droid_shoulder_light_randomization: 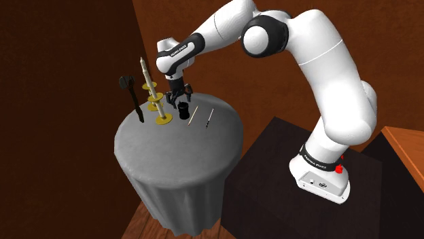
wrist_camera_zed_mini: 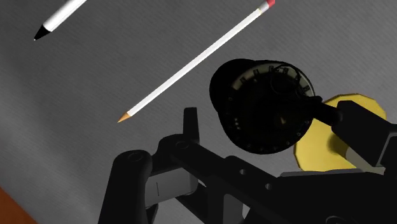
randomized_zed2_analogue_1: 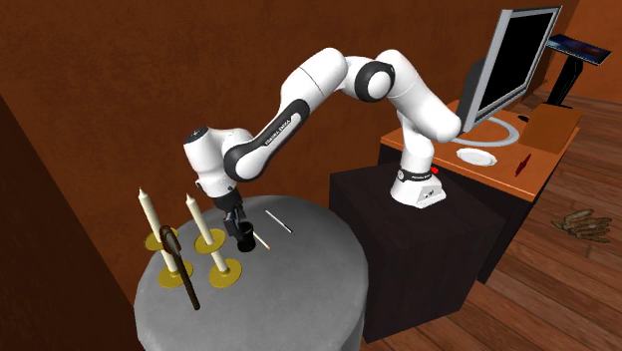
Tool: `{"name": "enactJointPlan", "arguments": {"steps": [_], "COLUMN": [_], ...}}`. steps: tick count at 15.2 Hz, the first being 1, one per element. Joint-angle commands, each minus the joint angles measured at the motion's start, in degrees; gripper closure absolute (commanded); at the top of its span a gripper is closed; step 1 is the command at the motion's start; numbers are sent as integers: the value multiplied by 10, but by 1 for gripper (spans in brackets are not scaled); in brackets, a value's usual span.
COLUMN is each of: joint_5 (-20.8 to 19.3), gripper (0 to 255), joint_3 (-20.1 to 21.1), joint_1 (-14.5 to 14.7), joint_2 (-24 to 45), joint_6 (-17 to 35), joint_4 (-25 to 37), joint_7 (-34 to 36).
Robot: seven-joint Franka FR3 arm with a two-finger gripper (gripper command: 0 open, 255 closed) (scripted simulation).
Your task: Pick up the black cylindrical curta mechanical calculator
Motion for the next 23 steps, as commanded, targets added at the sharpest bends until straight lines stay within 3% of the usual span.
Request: {"name": "enactJointPlan", "arguments": {"steps": [1, 4, 5, 14, 23], "joint_5": [0, 0, 0, 0, 1], "gripper": [0, 0, 255, 255, 255], "joint_3": [0, -1, -1, -1, 0], "joint_1": [1, 1, 0, 1, 0], "joint_2": [11, 18, 16, 18, -22], "joint_6": [10, 17, 17, 17, -26], "joint_4": [0, 0, -2, 0, 4], "joint_7": [0, 0, -1, 0, 1]}}
